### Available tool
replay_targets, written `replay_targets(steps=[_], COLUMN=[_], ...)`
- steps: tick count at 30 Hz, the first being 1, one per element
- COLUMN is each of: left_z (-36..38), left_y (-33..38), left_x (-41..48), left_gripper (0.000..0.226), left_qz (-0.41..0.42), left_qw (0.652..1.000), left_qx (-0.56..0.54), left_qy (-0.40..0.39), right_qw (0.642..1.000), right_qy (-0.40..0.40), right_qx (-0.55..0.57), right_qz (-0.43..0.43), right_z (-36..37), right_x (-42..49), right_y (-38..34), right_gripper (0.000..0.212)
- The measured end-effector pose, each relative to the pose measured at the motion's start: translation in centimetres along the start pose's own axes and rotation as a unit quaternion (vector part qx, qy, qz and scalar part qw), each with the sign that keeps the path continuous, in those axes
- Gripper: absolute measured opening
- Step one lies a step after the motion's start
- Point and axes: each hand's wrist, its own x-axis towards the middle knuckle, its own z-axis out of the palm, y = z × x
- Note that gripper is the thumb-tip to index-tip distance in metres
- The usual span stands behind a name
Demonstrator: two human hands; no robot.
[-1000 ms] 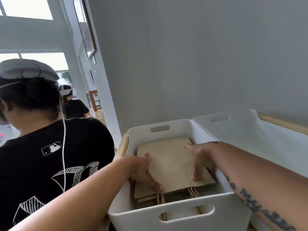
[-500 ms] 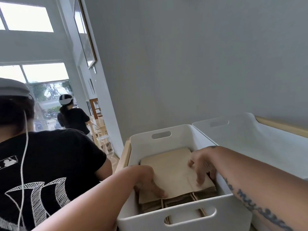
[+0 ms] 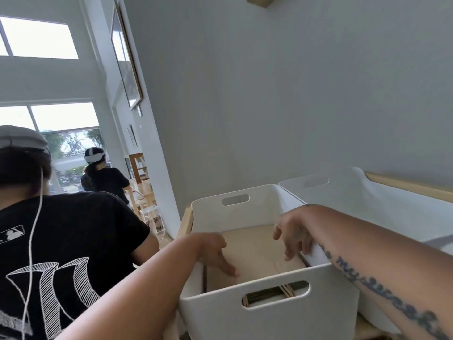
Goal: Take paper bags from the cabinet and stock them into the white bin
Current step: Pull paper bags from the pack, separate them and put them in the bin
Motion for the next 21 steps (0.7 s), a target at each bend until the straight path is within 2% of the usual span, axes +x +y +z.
replay_targets(steps=[3, 7, 11, 14, 16, 21], left_z=[-0.4, -1.3, -3.0, -4.5, -5.0, -3.2], left_y=[0.2, -0.8, -0.2, 1.4, 3.0, 10.1], left_x=[-1.4, -3.7, -7.8, -10.0, -10.0, -8.7], left_gripper=[0.087, 0.068, 0.053, 0.045, 0.039, 0.033], left_qz=[0.022, 0.019, -0.014, 0.027, 0.055, 0.129], left_qw=[0.994, 0.961, 0.967, 0.958, 0.952, 0.947], left_qx=[-0.078, -0.125, -0.089, -0.067, -0.049, -0.079], left_qy=[0.079, 0.246, 0.240, 0.276, 0.298, 0.284], right_qw=[0.998, 0.981, 0.952, 0.938, 0.933, 0.927], right_qy=[0.025, 0.119, 0.177, 0.240, 0.276, 0.322], right_qx=[0.050, 0.141, 0.228, 0.225, 0.214, 0.191], right_qz=[-0.017, -0.066, -0.104, -0.111, -0.089, 0.014], right_z=[-0.3, -0.8, -1.4, -1.2, -0.9, 1.4], right_x=[-0.2, -2.0, -6.9, -11.2, -13.8, -20.0], right_y=[0.1, 0.4, 1.4, 2.9, 4.7, 11.4], right_gripper=[0.068, 0.061, 0.050, 0.040, 0.037, 0.038])
